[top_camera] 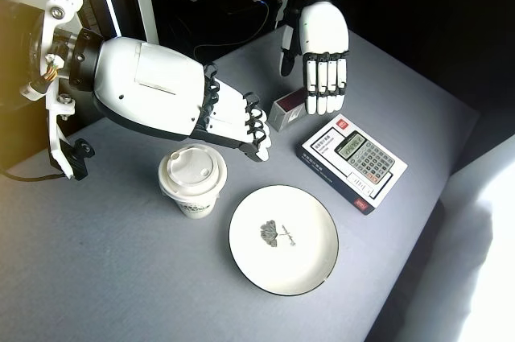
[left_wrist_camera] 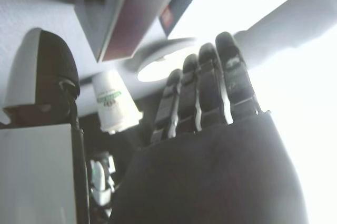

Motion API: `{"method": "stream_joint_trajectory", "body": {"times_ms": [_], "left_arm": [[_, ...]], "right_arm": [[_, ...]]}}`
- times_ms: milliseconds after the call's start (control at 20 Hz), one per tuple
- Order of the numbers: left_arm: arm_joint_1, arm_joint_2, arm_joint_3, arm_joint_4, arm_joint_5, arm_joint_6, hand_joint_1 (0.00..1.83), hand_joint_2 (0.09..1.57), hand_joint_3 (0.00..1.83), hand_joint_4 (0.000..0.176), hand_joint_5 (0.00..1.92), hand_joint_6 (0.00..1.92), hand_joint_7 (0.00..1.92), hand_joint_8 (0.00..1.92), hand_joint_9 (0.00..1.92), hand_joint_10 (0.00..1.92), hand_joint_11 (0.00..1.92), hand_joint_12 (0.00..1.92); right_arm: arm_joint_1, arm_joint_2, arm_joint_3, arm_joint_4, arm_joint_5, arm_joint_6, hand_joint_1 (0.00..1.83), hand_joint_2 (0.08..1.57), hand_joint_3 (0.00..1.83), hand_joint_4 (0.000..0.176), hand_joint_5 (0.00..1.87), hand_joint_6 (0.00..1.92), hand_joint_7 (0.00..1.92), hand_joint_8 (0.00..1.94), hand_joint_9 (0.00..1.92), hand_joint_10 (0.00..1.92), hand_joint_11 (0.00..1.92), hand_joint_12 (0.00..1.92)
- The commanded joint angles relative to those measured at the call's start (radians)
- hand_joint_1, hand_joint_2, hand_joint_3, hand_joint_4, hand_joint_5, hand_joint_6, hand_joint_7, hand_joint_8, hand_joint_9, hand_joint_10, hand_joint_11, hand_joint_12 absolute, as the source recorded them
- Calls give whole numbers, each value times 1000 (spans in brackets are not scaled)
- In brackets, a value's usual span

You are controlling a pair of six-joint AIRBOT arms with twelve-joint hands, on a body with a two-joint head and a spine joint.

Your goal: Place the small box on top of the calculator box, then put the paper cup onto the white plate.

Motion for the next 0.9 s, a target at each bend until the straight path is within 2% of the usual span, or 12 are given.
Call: {"method": "stream_joint_trajectory", "body": {"times_ms": [0,150,350,400,500,550,600,850], "left_arm": [[-2,1,-3,10,-89,4,966,1100,6,0,23,5,81,8,89,9,0,368],[16,-20,1,11,-89,4,1061,1062,0,0,52,11,115,10,120,12,0,466],[36,-48,12,14,-90,4,1044,1078,1,0,77,7,136,6,130,6,0,478],[40,-54,16,14,-90,4,1051,1088,4,0,68,2,124,4,115,4,0,431],[46,-67,28,21,-91,4,1067,1103,5,0,99,7,179,11,175,17,0,542],[48,-73,35,24,-91,4,1094,1110,5,0,119,8,218,10,202,16,0,533],[50,-80,43,26,-92,4,1096,1133,9,0,131,7,235,7,211,11,0,517],[67,-117,80,33,-97,4,1088,1161,3,0,136,7,233,5,219,8,0,503]], "right_arm": [[9,10,-5,21,96,1,299,1160,0,0,223,5,211,6,202,7,0,627],[9,10,-6,22,96,1,307,1167,1,0,230,2,219,3,205,3,0,624],[9,10,-7,23,97,1,311,1169,1,0,244,1,229,0,222,4,0,662],[9,10,-7,23,97,1,335,1165,0,0,250,3,231,1,225,5,0,660],[9,10,-6,23,96,1,319,1171,0,0,251,4,225,3,216,4,0,639],[9,10,-6,23,96,1,325,1169,0,0,259,4,240,6,231,7,0,667],[9,10,-6,23,96,1,322,1179,3,0,233,3,201,4,195,5,0,590],[9,10,-6,23,96,1,353,1169,1,0,260,1,235,6,220,7,0,647]]}}
